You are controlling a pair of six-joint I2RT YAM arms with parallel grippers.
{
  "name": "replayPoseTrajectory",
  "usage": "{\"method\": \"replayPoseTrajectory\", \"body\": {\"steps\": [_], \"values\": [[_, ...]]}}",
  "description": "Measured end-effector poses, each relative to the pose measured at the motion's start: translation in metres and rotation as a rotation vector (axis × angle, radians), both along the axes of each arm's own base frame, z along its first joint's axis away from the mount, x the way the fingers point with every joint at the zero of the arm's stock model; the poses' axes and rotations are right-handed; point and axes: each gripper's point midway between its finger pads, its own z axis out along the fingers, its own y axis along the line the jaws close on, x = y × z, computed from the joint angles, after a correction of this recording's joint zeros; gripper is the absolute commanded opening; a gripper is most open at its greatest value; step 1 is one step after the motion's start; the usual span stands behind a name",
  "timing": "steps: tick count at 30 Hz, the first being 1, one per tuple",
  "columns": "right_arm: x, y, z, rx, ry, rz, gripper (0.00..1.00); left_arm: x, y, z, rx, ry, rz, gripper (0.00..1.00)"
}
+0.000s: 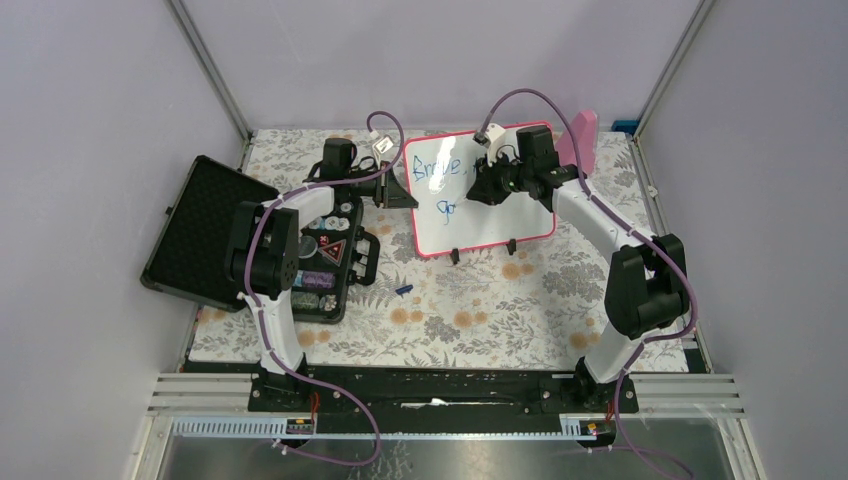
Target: Write a sentence on the whiteboard
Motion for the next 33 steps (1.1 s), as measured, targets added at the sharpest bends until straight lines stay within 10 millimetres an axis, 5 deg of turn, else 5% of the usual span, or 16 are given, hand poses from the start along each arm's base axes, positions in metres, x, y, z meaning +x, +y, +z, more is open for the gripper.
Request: {"method": "replayPoseTrajectory", "body": {"steps": [13,33], "values": [[-0.02,0.002,0.01,0.051,0.037,0.064,0.0,0.0,0.0,0.0,0.0,0.0,0.0,0.0],[-0.006,-0.016,-0.003,0.008,0.042,-0.015,0.0,0.0,0.0,0.0,0.0,0.0,0.0,0.0]]}}
